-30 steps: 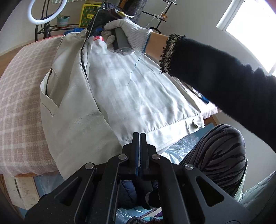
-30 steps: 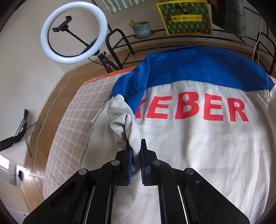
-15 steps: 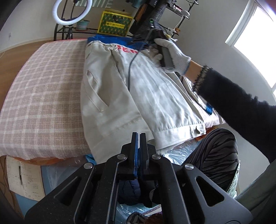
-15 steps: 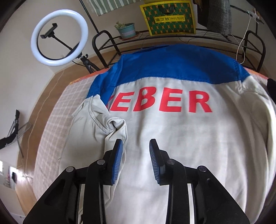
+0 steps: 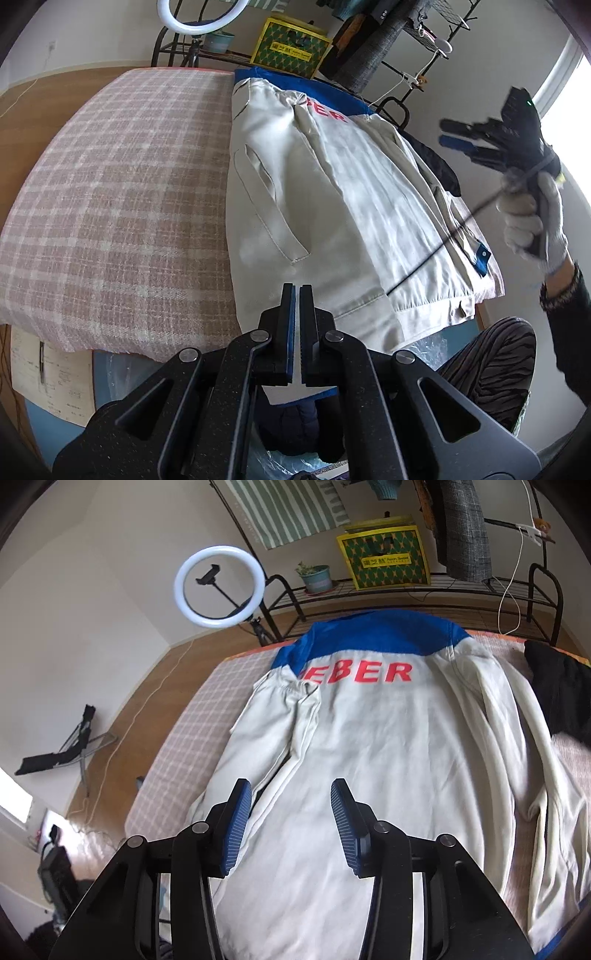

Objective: Fold large clothes

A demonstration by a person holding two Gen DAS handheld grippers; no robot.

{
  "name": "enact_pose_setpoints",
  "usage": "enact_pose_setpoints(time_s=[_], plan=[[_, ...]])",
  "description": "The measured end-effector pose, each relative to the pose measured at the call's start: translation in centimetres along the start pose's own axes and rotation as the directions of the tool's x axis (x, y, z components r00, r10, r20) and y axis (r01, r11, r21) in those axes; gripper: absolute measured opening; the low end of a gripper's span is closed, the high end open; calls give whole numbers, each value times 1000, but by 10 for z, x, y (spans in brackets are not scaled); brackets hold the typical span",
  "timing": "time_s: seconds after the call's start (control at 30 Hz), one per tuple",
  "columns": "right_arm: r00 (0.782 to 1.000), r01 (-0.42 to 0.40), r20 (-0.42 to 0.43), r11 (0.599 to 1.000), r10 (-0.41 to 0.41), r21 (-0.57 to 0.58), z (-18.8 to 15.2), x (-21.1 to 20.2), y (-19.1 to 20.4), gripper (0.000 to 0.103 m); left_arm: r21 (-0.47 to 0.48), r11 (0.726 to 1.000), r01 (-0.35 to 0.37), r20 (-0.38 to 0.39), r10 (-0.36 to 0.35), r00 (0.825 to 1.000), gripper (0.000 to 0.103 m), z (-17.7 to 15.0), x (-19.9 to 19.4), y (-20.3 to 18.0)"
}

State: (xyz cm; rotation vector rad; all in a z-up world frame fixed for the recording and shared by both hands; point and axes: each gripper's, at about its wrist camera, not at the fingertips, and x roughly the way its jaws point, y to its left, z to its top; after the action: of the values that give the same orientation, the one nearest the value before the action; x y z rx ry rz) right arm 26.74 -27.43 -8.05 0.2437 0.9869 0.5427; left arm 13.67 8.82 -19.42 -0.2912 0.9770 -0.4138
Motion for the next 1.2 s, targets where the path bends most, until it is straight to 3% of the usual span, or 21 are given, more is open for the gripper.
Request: enact_pose_setpoints(time_s=[0.13, 0.23, 0.27, 0.3, 0.33, 0.5, 0.57, 0.63, 0.7, 0.77, 0.8, 0.83, 0.87, 0.93, 1.0, 1.1, 1.2], plan=[[997, -40, -64, 999, 38, -20, -45, -3, 22, 47, -11, 1000, 2, -15, -2, 1000, 0, 1, 7, 3], [986, -125, -108, 992, 124, 4, -79, -5, 36, 49, -10, 1000, 21, -24, -21, 999, 0, 0, 11, 1], [985, -137, -105, 991, 135, -4, -90, -8, 40, 54, -8, 1000, 19, -31, -19, 999, 0, -1, 14, 1], [986, -134, -99, 991, 132, -8, -99, -9, 42, 68, -9, 1000, 20, -41, -20, 999, 0, -2, 18, 0], [987, -127, -102, 992, 126, 0, -108, -6, 43, 73, -12, 1000, 26, -54, -27, 998, 0, -2, 23, -1], [970, -137, -192, 987, 150, 80, -134, 45, 43, 73, 11, 1000, 17, -77, -16, 997, 0, -2, 35, -11], [967, -120, -218, 991, 130, 58, -141, 66, 51, 70, 31, 999, 9, -63, -7, 998, 0, -1, 32, -16], [961, -140, -235, 989, 149, 54, -143, 84, 56, 59, 37, 999, -1, -47, 3, 999, 0, 2, 29, -17], [946, -178, -261, 981, 194, 81, -144, 101, 60, 59, 26, 1000, -13, -38, 14, 999, 0, 4, 28, -15], [940, -165, -291, 984, 178, 69, -148, 115, 65, 58, 6, 1000, -22, -39, 22, 999, 0, 5, 29, -10], [940, -161, -296, 985, 170, 54, -150, 118, 68, 49, -3, 1000, -24, -38, 24, 999, 0, 6, 30, -8], [938, -168, -299, 985, 174, 44, -150, 121, 71, 15, -11, 1000, -26, -38, 25, 999, 0, 6, 30, -7], [925, -197, -320, 979, 204, 55, -150, 124, 72, 4, -18, 1000, -24, -34, 23, 999, 0, 7, 29, -6], [924, -203, -312, 975, 223, 95, -151, 119, 70, 4, -12, 1000, -20, -20, 19, 1000, 0, 9, 26, -8], [940, -186, -277, 980, 199, 73, -150, 102, 71, 4, 7, 1000, -17, -19, 17, 1000, 0, 9, 27, -11], [955, -130, -264, 990, 138, 46, -160, 95, 67, 4, 22, 999, -32, -88, 34, 996, 0, 2, 47, -11], [948, -102, -296, 993, 114, 57, -171, 108, 62, 4, 60, 995, -85, -175, 94, 980, 0, -13, 71, -10]])
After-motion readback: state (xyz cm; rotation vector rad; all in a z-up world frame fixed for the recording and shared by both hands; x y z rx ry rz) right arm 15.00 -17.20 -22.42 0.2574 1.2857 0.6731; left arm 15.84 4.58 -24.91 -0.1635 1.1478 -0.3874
